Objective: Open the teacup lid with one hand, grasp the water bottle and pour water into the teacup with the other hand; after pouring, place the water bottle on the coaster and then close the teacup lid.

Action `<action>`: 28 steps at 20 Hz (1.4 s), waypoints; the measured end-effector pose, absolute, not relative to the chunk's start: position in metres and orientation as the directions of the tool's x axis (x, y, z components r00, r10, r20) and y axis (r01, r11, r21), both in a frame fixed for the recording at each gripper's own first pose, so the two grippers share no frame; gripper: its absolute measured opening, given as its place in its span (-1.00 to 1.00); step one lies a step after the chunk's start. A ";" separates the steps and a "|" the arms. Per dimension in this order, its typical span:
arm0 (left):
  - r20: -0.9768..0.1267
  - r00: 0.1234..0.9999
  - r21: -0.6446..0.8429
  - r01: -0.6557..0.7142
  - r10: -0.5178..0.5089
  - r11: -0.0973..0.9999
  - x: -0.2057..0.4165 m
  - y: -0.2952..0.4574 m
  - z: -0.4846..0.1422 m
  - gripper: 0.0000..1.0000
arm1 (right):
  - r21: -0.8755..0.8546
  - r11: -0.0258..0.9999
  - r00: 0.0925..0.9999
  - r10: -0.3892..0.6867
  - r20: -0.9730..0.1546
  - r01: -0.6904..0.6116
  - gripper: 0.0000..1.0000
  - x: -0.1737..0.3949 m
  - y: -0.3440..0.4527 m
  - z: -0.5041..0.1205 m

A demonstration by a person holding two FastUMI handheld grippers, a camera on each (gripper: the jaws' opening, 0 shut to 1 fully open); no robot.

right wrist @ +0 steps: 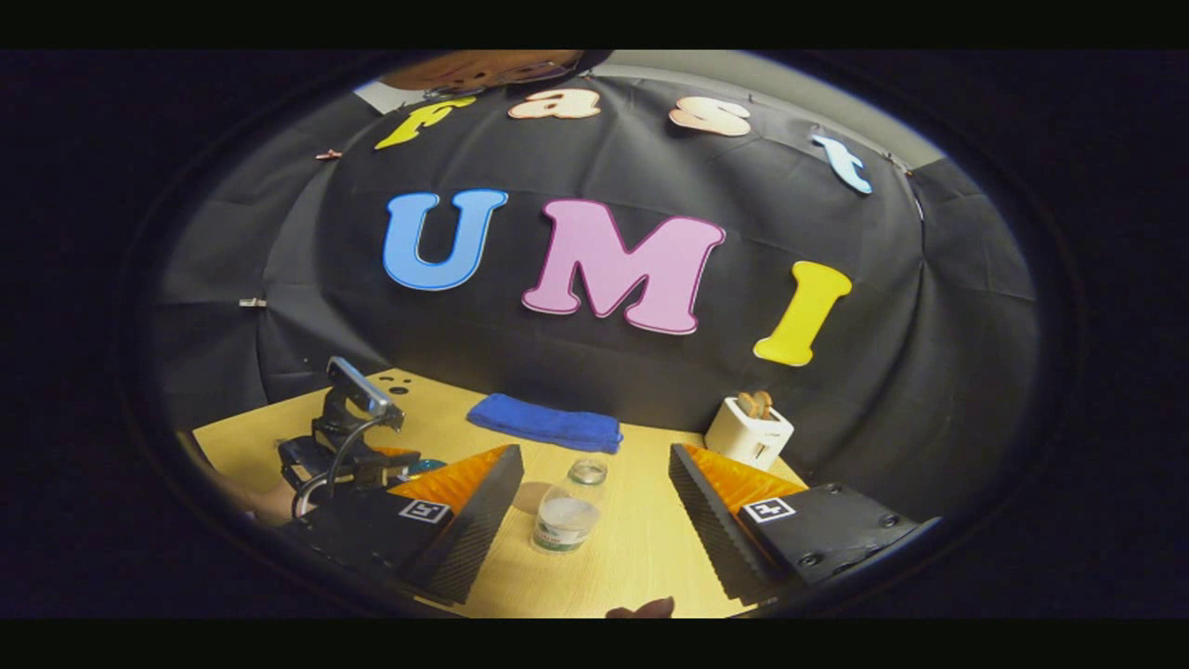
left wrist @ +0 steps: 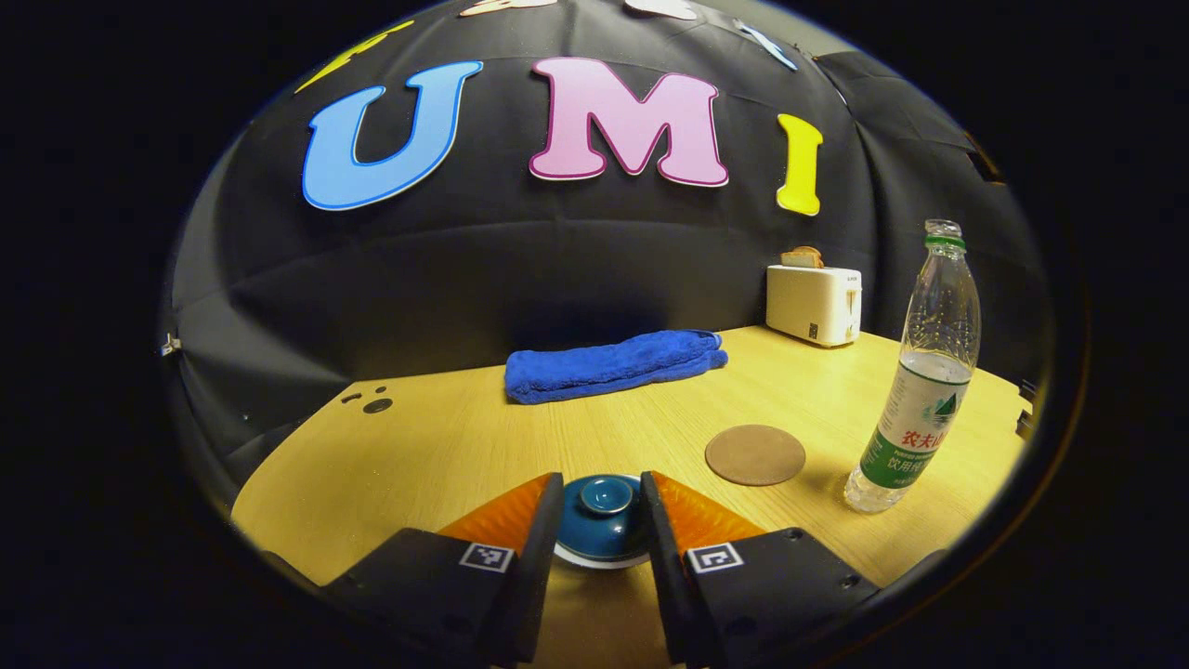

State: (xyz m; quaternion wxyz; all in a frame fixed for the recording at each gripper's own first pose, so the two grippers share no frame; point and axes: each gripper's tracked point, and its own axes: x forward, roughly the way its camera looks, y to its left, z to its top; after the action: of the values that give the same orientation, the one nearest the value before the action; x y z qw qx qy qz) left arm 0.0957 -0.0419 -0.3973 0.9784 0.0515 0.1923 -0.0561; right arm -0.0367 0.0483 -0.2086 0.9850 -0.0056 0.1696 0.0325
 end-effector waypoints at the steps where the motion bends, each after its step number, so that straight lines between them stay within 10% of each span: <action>1: -0.379 0.921 0.080 0.129 -0.090 0.988 0.096 -0.042 -0.397 0.02 | 0.006 0.997 0.937 0.069 -0.342 -0.072 0.93 -0.038 0.051 -0.214; 6: -0.366 0.925 0.087 0.143 -0.102 0.986 0.097 -0.046 -0.387 -0.37 | 0.034 0.996 0.921 0.089 -0.379 -0.082 0.96 -0.042 0.059 -0.254; 26: -0.306 0.952 0.074 0.024 -0.001 0.997 0.067 -0.009 -0.305 -0.39 | 0.216 0.975 0.794 0.098 -0.600 0.043 0.95 -0.025 0.091 -0.453; 28: -0.305 0.952 0.075 0.019 0.005 0.997 0.066 -0.006 -0.304 -0.39 | 0.200 0.979 0.796 0.084 -0.599 0.047 0.56 -0.019 0.086 -0.450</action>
State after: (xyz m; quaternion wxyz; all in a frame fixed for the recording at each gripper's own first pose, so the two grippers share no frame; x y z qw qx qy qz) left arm 0.0657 -0.0062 -0.3039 0.9873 0.0386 0.1542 -0.0035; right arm -0.0195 0.0856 -0.4505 0.9421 0.1028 0.3190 0.0098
